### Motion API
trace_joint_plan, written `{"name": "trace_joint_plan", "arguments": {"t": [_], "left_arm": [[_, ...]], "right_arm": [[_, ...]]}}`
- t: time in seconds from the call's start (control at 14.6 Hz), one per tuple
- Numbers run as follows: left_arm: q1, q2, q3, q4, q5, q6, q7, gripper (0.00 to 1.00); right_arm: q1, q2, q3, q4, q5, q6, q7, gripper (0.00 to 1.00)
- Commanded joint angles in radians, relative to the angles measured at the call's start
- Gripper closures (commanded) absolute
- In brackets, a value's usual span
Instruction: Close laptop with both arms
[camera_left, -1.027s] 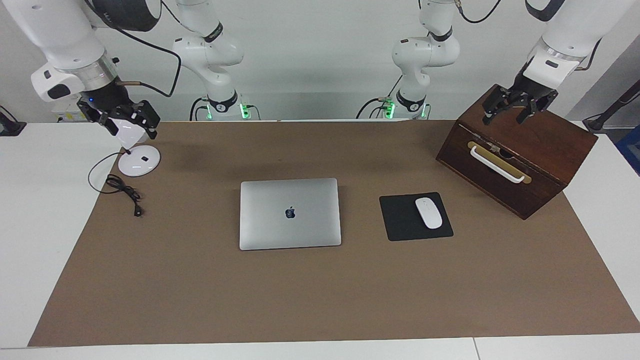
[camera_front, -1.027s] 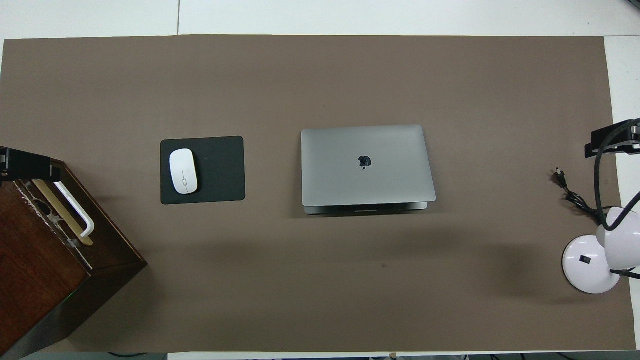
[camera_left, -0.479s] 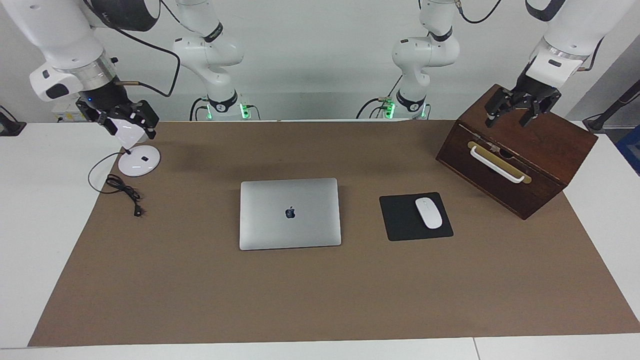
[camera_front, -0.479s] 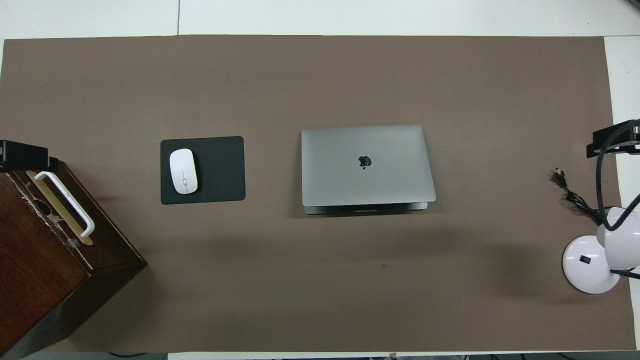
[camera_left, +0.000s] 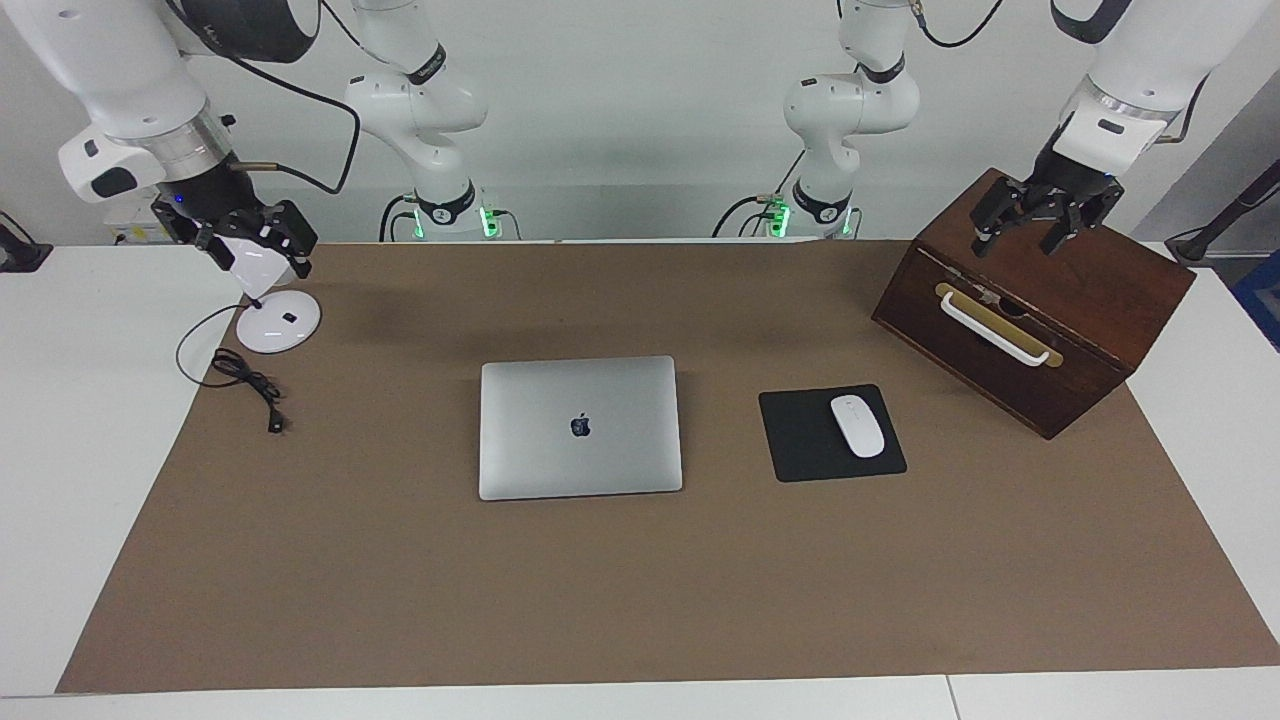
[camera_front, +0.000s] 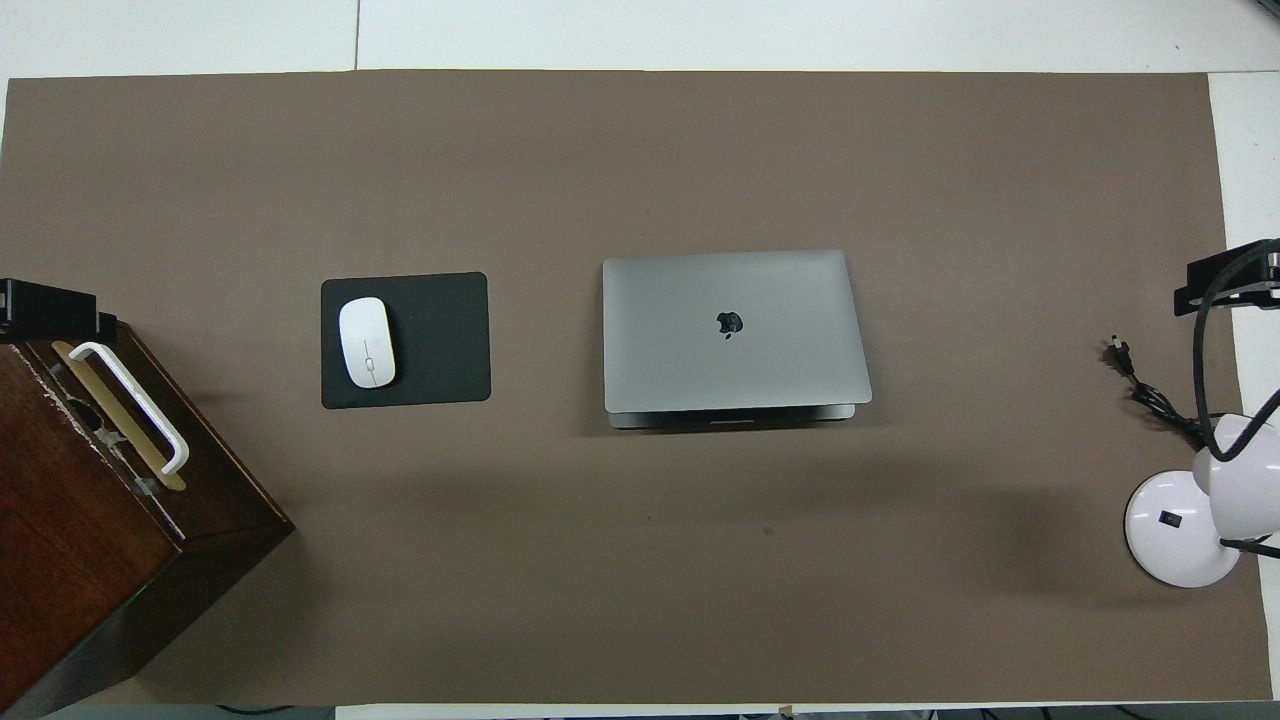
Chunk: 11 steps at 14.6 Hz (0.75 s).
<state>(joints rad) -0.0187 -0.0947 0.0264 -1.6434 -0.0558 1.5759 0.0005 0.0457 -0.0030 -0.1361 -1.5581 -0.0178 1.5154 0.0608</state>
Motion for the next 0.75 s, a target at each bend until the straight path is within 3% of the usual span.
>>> {"name": "trace_joint_plan", "arguments": {"t": [0.0, 0.68], "left_arm": [[0.011, 0.0, -0.008, -0.003, 0.024, 0.007, -0.002, 0.0], [0.009, 0.0, -0.009, -0.003, 0.067, 0.013, 0.01, 0.0]], "right_arm": [[-0.009, -0.026, -0.002, -0.033, 0.004, 0.014, -0.024, 0.0], [-0.009, -0.026, -0.003, -0.028, 0.004, 0.014, -0.021, 0.0]]}}
